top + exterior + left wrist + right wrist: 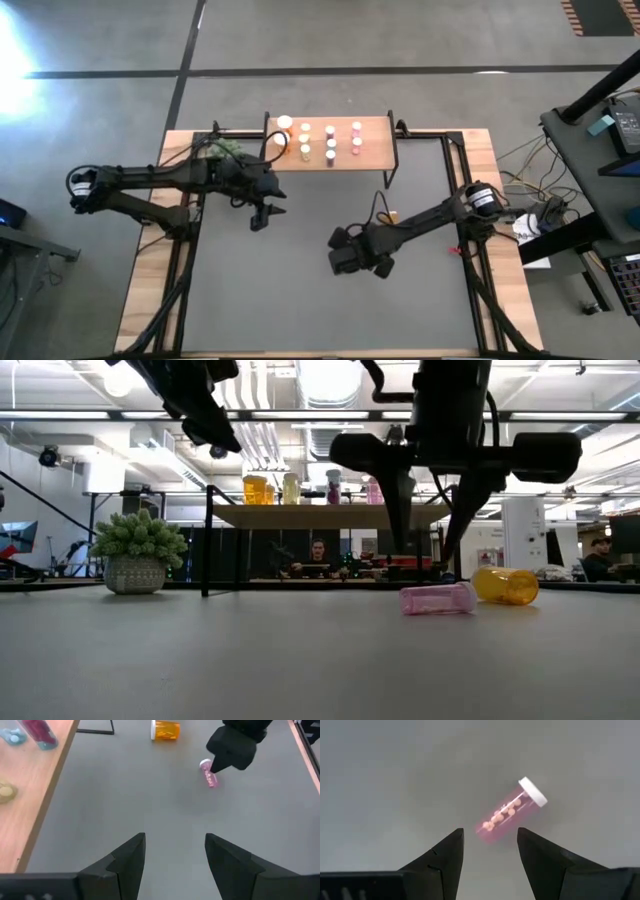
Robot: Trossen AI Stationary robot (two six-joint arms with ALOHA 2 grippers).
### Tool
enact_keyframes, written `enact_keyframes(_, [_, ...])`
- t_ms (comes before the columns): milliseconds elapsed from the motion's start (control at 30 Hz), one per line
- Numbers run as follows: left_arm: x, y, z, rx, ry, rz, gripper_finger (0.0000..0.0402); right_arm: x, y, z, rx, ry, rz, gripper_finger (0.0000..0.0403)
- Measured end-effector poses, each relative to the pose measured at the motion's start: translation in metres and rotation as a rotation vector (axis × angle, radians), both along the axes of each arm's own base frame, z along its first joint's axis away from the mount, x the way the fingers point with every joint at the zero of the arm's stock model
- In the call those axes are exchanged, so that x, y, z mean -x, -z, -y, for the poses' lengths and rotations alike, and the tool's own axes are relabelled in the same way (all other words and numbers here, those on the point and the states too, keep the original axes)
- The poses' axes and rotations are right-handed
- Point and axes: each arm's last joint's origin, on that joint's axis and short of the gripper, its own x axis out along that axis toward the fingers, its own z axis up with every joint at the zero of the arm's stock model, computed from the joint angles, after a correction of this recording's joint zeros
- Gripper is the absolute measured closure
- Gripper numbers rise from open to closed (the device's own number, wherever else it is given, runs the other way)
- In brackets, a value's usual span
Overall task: Pick and place medicine bottles onto shelf by color
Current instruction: Put the pink pill bottle on the shelf aligned with the other pink pill bottles
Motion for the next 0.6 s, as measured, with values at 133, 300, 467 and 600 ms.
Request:
enact_keyframes(133, [0.001, 0.007, 0.000, 0.003, 0.000, -0.022, 0.0212, -0.003, -0.004, -0.001, -0.008, -0.002, 0.016, 0.0227])
enact_keyframes(300, [0.002, 0.014, 0.000, 0.005, 0.000, -0.044, 0.0212, -0.002, -0.002, -0.001, -0.025, -0.003, 0.003, 0.0227])
enact_keyframes(467, [0.002, 0.015, 0.000, -0.010, 0.012, -0.044, 0.0212, -0.002, 0.000, -0.002, -0.026, -0.003, -0.006, 0.0227])
enact_keyframes(600, [0.002, 0.015, 0.000, -0.017, 0.014, -0.044, 0.0212, -0.001, 0.001, -0.005, -0.049, -0.012, -0.026, 0.0227])
